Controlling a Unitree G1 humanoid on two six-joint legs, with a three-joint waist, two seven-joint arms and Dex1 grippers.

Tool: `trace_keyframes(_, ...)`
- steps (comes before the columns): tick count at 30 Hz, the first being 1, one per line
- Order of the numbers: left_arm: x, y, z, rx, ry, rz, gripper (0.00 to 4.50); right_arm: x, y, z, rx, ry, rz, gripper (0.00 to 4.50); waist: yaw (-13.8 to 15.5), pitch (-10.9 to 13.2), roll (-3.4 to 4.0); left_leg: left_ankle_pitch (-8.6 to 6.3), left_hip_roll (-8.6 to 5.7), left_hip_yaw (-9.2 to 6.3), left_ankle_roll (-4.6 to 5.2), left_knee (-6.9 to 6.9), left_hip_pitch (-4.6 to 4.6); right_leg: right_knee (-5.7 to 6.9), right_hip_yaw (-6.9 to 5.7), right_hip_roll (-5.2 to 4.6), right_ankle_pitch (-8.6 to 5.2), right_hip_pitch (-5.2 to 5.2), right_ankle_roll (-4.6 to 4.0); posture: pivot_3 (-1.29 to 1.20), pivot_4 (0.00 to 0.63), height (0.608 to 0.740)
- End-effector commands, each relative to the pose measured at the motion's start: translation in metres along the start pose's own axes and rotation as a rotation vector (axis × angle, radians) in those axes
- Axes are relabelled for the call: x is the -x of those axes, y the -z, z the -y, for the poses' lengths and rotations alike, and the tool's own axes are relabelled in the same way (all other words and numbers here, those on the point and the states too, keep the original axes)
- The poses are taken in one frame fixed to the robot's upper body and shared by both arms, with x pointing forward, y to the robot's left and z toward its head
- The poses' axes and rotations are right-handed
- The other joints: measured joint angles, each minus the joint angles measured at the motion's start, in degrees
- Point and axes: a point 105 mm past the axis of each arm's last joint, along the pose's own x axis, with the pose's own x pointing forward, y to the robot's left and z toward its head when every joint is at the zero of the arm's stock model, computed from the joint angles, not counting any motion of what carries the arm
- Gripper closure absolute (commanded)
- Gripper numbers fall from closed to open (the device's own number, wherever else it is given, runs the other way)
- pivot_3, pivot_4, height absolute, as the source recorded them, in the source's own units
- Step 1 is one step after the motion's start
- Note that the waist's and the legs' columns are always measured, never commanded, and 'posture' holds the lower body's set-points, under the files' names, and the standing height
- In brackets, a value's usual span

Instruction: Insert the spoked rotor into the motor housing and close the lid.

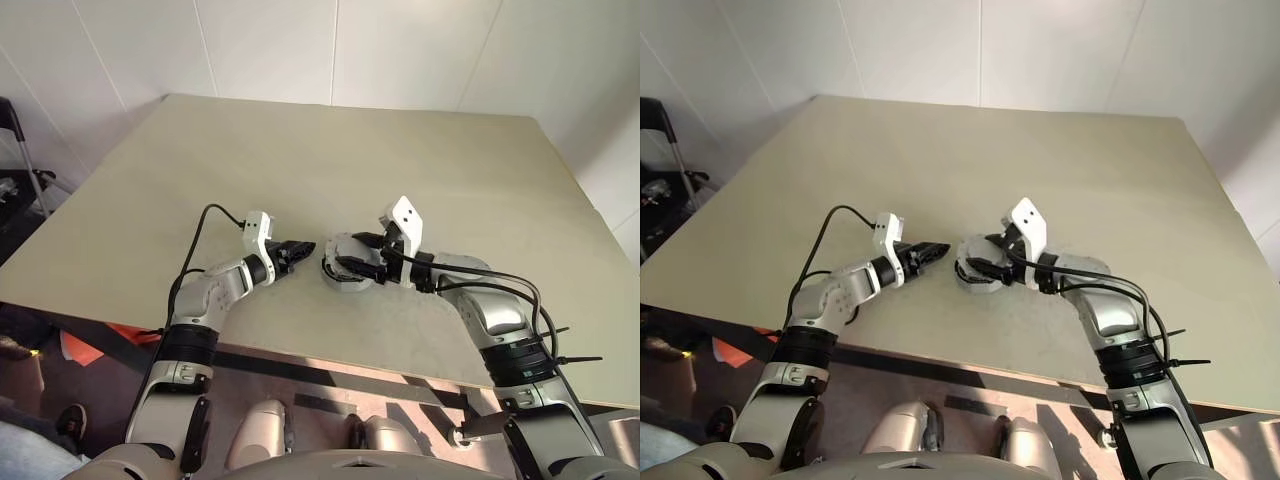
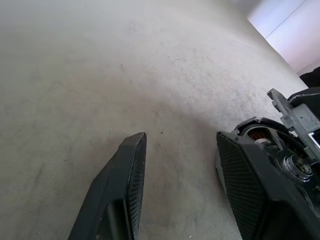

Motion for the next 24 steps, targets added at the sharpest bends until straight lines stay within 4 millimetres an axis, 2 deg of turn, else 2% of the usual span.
trace_keyframes(1, 0.001, -0.011, 0.003, -0.018, 0.015, 0.03, 2.13, 0.002, -0.013, -0.006, 0.1, -0.028, 0.028, 1.52, 0.0, 0.0, 0.0, 0.0, 0.0, 0.0, 0.0, 0.01, 0.0, 0.0, 0.0, 0.0, 0.0, 0.0, 0.0, 0.0, 0.0, 0.74)
trace_keyframes(9, 0.001, -0.01, 0.003, -0.018, 0.01, 0.03, 2.13, 0.003, 0.004, -0.009, 0.131, -0.049, -0.042, 1.52, 0.0, 0.0, 0.0, -0.02, 0.02, 0.0, 0.03, 0.08, 0.01, 0.04, 0.0, 0.0, 0.0, 0.02, 0.0, 0.0, 0.0, 0.74)
trace_keyframes(24, 0.002, -0.01, 0.002, -0.017, 0.005, 0.028, 2.13, 0.006, 0.009, -0.008, 0.109, -0.064, -0.042, 1.52, 0.0, 0.0, 0.0, -0.05, 0.03, -0.01, 0.05, 0.15, 0.02, 0.05, 0.0, 0.0, 0.0, 0.08, 0.0, 0.0, 0.0, 0.74)
